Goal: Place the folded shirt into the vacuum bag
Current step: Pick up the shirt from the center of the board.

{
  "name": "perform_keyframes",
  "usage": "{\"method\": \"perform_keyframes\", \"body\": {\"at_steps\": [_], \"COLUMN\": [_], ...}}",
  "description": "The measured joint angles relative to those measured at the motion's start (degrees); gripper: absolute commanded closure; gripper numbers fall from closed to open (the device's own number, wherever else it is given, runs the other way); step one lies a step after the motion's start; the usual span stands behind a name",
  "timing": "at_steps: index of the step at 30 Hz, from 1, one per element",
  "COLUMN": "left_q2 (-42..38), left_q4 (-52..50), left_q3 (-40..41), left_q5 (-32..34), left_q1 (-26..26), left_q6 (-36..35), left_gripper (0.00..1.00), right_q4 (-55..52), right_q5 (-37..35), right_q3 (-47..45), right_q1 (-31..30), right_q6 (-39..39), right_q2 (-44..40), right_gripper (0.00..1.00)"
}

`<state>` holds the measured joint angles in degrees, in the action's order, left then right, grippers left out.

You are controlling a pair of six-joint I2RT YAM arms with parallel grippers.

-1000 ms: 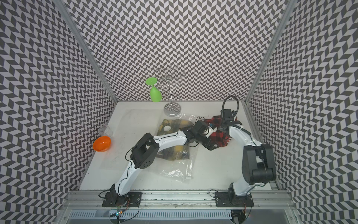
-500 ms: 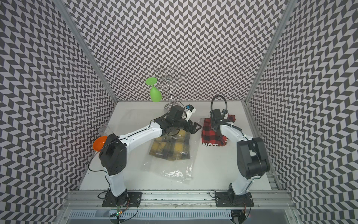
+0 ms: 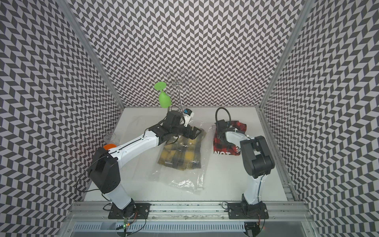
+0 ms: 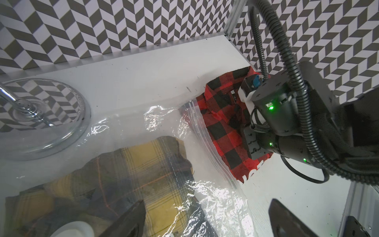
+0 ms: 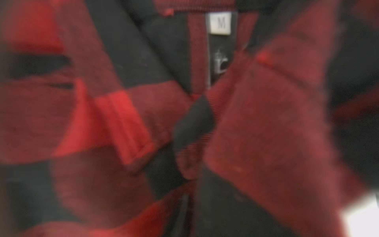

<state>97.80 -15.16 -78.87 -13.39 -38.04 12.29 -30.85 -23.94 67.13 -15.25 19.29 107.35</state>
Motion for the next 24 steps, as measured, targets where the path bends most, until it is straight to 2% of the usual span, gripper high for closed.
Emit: {"method": "perform_keyframes", "body": {"at_steps": [6, 7, 8, 15, 22, 24], "left_q2": [0.0, 0.0, 0.0, -0.1, -1.6, -1.7], "left_q4": [-0.9, -1.0, -1.0, -3.1, -4.2, -4.3], "left_q3": [0.4, 0.4, 0.4, 0.4, 0.2, 0.0], "left_q5": [0.7, 0.8, 0.8, 1.6, 1.8, 1.9], "left_q1": [0.0, 0.0, 0.0, 0.0, 0.0, -0.1], "left_q6": [-0.7, -0.8, -0.9, -1.7, -2.2, -2.2], "left_gripper": [0.06, 0.06, 0.06, 0.06, 0.06, 0.06], "right_q4": [0.8, 0.9, 1.1, 1.5, 0.6, 0.3], "right_q5": [12.4, 14.1, 15.5, 21.2, 16.4, 15.8], "right_q3": [0.0, 0.0, -0.1, -0.1, 1.0, 1.5], "right_q1": [2.8, 3.0, 3.1, 2.9, 0.4, 0.1], "right_q6": [-2.3, -2.6, -2.9, -4.2, -4.2, -3.9], "right_q2": [-2.0, -2.2, -2.3, -2.1, 0.5, 1.0], "right_gripper": [0.12, 0.04, 0.02, 0.01, 0.00, 0.06]}}
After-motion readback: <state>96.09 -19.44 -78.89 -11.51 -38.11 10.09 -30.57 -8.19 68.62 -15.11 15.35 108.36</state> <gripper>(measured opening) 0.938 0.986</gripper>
